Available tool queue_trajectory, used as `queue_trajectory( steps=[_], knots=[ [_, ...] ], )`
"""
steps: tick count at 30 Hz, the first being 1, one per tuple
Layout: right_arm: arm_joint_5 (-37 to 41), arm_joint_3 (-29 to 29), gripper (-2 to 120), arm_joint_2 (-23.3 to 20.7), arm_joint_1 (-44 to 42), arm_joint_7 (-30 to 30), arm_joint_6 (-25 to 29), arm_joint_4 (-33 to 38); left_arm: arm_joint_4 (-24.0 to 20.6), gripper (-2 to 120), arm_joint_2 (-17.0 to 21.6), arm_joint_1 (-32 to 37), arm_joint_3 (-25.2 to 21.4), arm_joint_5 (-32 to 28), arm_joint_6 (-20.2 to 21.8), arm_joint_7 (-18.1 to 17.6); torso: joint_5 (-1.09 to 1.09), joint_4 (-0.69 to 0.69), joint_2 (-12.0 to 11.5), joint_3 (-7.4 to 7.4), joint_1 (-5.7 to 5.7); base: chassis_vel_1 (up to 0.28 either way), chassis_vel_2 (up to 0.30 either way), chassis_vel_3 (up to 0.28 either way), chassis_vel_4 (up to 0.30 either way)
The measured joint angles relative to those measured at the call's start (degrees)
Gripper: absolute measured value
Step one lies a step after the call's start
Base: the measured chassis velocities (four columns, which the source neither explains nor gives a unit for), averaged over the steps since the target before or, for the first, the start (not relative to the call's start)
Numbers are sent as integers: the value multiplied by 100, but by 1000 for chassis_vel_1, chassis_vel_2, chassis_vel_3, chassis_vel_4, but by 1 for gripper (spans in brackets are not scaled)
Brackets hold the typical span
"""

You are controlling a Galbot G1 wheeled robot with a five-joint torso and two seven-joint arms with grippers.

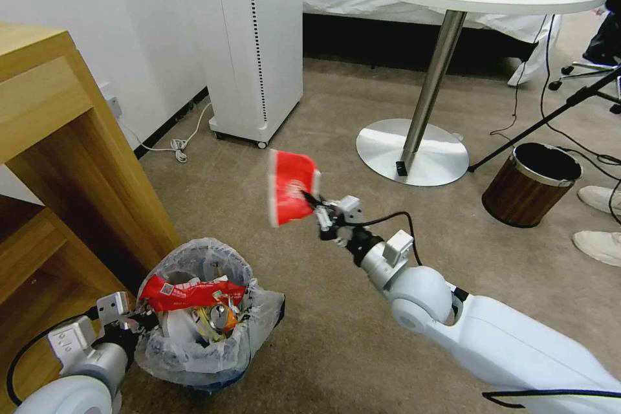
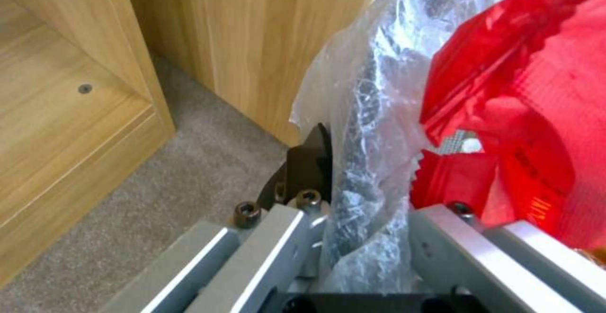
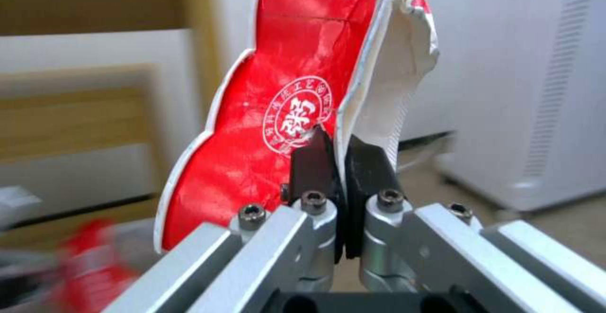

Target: Pick up the trash bin and place the garbage on the floor into it.

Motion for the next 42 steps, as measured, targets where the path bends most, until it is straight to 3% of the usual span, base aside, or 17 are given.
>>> queue_trajectory(
  steps=[3, 7, 12, 14, 25, 34, 42],
  knots=[
    [190, -520, 0, 44, 362, -16, -60, 88, -52, 1, -24, 1, 2, -5, 16, -9, 0, -1, 0, 0, 0, 0, 0, 0, 0],
    [556, -1648, 0, 255, 1248, 128, -258, 132, -125, 1, -71, 5, 2, -2, 31, -19, 0, 0, 0, 1, 0, 0, 0, 0, 0],
    [956, -2224, 0, 542, 1676, 461, -616, 62, -170, 1, -116, 19, -9, -2, 32, -20, -2, 0, 0, 1, 0, 0, 0, 0, 0],
    [1289, -2498, 0, 810, 1848, 910, -1024, -58, -205, 1, -134, 23, -46, -8, 33, -20, -1, 0, 0, 1, 0, 0, 0, 0, 0],
    [1628, -2793, 0, 1245, 1759, 1555, -1625, -599, -226, 1, -204, 50, -67, -11, 14, -20, -1, -1, 0, 1, 0, 0, 0, 0, 0],
    [1669, -2729, 3, 1494, 1737, 1675, -1656, -799, -192, 1, -223, 36, -60, 0, -6, 3, -1, 0, 0, 1, 0, 0, 0, 0, 0],
    [1602, -2617, 36, 1331, 1689, 1585, -1549, -670, -148, 1, -211, -44, -23, -5, -7, 8, 0, -1, 0, 1, 0, 0, 0, 0, 0]
  ],
)
